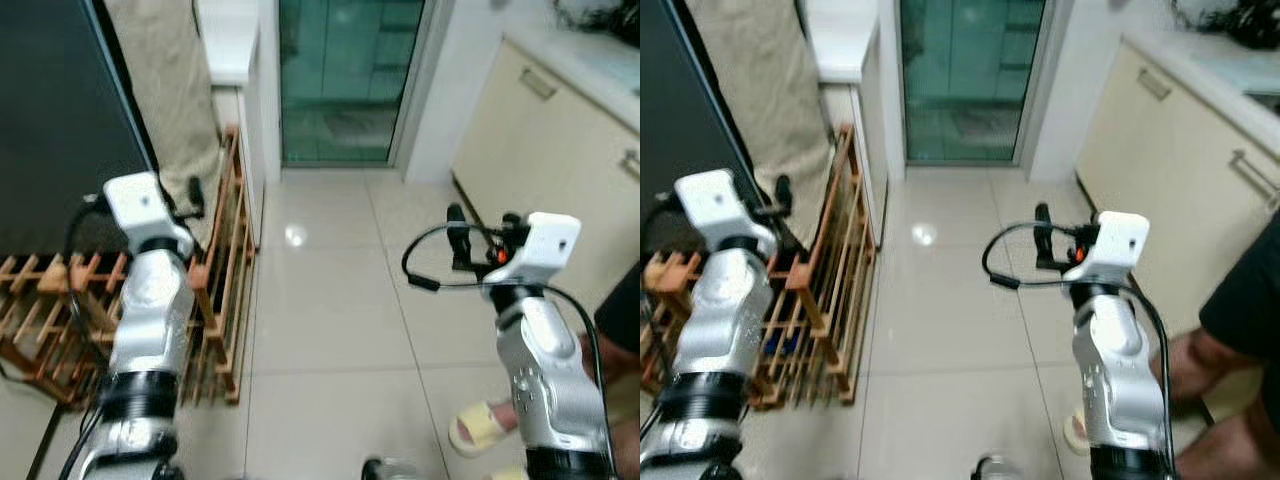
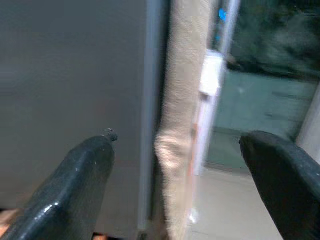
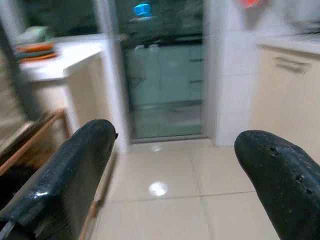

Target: Restocking fridge

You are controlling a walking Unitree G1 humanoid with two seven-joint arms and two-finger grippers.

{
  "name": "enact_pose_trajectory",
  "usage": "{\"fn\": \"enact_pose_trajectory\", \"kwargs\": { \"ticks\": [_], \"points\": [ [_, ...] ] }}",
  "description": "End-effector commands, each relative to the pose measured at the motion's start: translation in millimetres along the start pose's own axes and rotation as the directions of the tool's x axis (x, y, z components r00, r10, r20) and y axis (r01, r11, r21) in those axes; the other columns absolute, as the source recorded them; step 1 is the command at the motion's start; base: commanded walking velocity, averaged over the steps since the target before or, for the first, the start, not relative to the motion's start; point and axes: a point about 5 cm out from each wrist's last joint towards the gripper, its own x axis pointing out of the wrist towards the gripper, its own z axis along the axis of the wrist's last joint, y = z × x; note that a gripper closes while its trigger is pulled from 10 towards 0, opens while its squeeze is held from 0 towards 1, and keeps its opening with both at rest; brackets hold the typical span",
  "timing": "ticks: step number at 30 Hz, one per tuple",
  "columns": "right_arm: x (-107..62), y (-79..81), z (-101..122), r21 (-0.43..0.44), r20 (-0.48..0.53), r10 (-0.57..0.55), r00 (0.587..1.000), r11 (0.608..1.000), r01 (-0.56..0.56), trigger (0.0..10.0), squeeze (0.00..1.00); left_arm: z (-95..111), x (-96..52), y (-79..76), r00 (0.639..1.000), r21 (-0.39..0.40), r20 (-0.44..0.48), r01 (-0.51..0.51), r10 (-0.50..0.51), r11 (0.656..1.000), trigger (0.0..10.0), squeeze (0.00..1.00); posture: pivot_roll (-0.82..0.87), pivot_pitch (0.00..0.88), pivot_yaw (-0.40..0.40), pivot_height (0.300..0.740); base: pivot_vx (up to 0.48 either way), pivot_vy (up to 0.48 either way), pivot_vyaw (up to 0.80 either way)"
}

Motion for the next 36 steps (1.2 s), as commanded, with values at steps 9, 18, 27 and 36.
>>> {"fn": "enact_pose_trajectory", "kwargs": {
  "ticks": [9,18,27,36],
  "points": [
    [17.3,14.9,0.5,0.002,-0.001,0.073,0.997,0.997,-0.073,10.0,0.16,-4.6,-10.3,-24.8,0.999,0.08,-0.019,0.044,-0.043,0.996,10.0,0.0,-0.09,0.0,-0.027,0.74,0.0,0.0,0.35],
    [19.5,16.1,1.3,-0.011,0.013,0.08,0.997,0.997,-0.08,10.0,0.17,-7.6,-1.9,-40.1,0.997,0.082,-0.032,0.071,-0.069,0.994,10.0,0.0,-0.1,0.0,-0.022,0.74,0.0,-0.32,0.55],
    [19.0,18.0,1.1,-0.01,0.033,0.056,0.998,0.998,-0.055,10.0,0.15,-7.7,9.9,-64.2,0.987,0.048,-0.042,0.156,-0.154,0.987,10.0,0.0,-0.12,0.0,0.003,0.74,0.0,-0.48,0.34],
    [13.1,24.8,6.8,-0.078,0.085,0.063,0.994,0.995,-0.057,10.0,0.15,-8.8,11.3,-71.1,0.977,0.017,-0.054,0.207,-0.206,0.978,10.0,0.0,-0.13,0.0,0.015,0.74,0.0,-0.259,0.0]
  ]
}}
